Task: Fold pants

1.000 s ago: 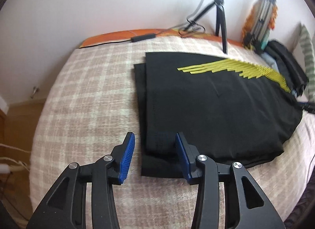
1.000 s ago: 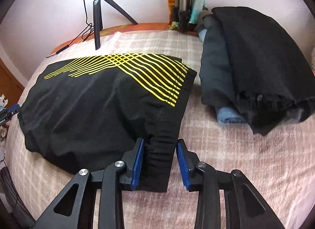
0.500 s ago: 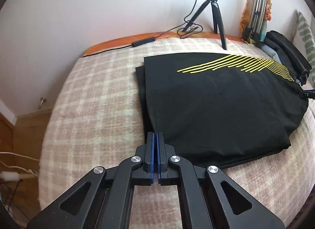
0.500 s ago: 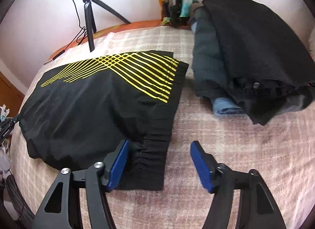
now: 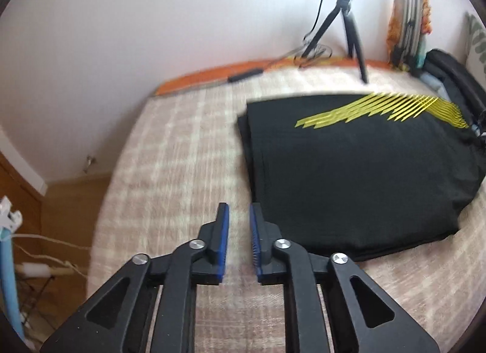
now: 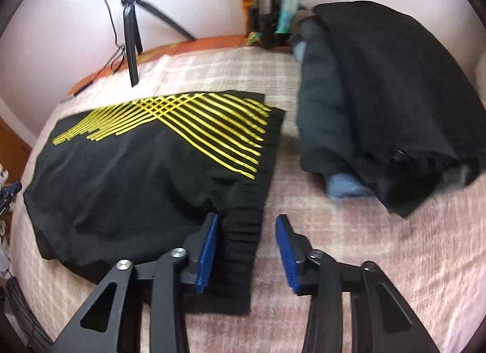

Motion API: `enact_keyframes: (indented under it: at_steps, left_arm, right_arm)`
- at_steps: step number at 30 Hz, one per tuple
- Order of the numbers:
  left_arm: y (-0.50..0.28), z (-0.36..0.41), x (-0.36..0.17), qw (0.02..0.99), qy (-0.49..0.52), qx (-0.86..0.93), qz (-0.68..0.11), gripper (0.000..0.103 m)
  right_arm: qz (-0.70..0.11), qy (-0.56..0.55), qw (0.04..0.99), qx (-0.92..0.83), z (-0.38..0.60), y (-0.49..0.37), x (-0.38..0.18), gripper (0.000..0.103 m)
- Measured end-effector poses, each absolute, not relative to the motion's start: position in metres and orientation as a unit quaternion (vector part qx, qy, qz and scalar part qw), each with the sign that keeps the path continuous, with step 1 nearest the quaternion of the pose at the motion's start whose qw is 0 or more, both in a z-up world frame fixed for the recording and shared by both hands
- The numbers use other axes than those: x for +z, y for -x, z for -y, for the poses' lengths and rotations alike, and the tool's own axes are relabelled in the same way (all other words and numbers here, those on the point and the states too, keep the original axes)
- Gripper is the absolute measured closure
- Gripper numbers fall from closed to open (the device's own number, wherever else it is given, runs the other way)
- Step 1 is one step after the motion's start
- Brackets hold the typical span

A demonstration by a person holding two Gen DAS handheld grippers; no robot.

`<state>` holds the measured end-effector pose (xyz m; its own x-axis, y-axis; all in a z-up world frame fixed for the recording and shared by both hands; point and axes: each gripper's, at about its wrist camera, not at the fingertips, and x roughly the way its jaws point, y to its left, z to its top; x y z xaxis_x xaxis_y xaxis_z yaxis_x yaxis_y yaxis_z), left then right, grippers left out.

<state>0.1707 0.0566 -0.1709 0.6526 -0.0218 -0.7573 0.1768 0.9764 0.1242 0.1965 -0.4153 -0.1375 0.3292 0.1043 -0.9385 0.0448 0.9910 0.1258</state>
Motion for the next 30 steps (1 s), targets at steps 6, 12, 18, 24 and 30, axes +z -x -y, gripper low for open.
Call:
enact_keyframes:
  at_steps: [6,12,18,24,30]
  left_arm:
    - [-0.164,-0.003,-0.15,0.906,-0.095,-0.132,-0.39,0.083]
    - [-0.156,0.078,-0.159,0.884,-0.127,-0.222,-0.391,0.079]
    - [-0.157,0.126,-0.189,0.861,-0.168,-0.251,-0.41,0.079]
    - [-0.15,0.125,-0.204,0.856,-0.193,-0.246,-0.411,0.079]
    - [-0.157,0.119,-0.174,0.872,-0.156,-0.241,-0.397,0.079]
  right_arm:
    - [-0.555,-0.143,0.819,0.002,0.433,-0.16,-0.117,0.038]
    - [-0.553,-0.225,0.802,0.013,0.428,-0.136,-0.124,0.035]
    - [-0.539,-0.296,0.788,0.024,0.418,-0.132,-0.147,0.033]
    - [-0.508,-0.328,0.796,0.026,0.411,-0.147,-0.149,0.032]
    - [-0.478,-0.366,0.798,-0.005,0.411,-0.149,-0.153,0.052]
